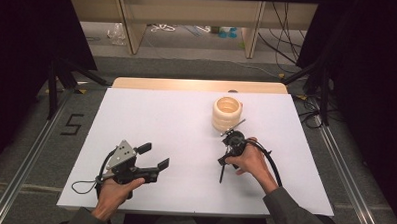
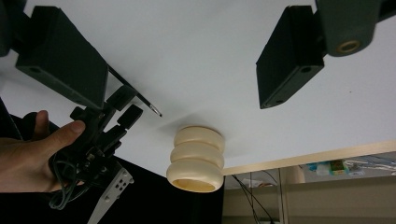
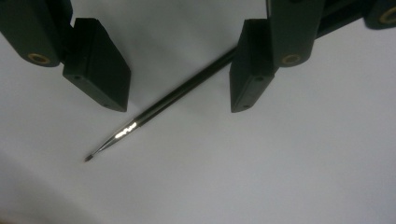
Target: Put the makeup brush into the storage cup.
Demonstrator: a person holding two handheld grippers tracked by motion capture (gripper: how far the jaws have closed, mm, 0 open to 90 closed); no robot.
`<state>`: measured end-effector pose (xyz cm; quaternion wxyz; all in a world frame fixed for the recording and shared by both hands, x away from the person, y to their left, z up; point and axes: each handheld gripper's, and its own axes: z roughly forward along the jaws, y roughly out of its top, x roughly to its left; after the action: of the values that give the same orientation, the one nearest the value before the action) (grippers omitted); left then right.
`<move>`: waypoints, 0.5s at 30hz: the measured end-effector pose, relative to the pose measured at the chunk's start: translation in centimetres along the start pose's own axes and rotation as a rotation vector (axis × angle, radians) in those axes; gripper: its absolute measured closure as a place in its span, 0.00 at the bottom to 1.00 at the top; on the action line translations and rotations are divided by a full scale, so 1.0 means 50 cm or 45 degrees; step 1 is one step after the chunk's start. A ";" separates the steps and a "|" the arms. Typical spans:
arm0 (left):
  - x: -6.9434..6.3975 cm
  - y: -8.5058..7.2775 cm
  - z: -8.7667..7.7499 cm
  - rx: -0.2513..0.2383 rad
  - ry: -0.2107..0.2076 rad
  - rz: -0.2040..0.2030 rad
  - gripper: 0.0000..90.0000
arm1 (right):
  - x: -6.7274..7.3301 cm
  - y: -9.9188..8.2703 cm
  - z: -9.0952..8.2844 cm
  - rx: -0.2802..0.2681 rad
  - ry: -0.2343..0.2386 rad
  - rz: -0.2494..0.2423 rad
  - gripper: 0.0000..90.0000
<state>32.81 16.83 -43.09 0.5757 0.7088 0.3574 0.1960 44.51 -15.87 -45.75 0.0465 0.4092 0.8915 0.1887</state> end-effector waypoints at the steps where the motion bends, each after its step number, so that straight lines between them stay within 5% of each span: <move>1: 0.000 0.000 0.000 -0.001 0.001 0.000 0.18 | 0.000 0.000 0.001 0.001 0.001 -0.004 0.44; 15: 0.001 0.000 -0.001 -0.004 0.003 -0.004 0.18 | 0.006 0.000 0.008 0.041 -0.001 -0.029 0.47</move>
<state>32.83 16.90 -43.07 0.5766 0.7071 0.3590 0.1965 44.41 -15.52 -46.12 0.0422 0.3999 0.8990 0.1736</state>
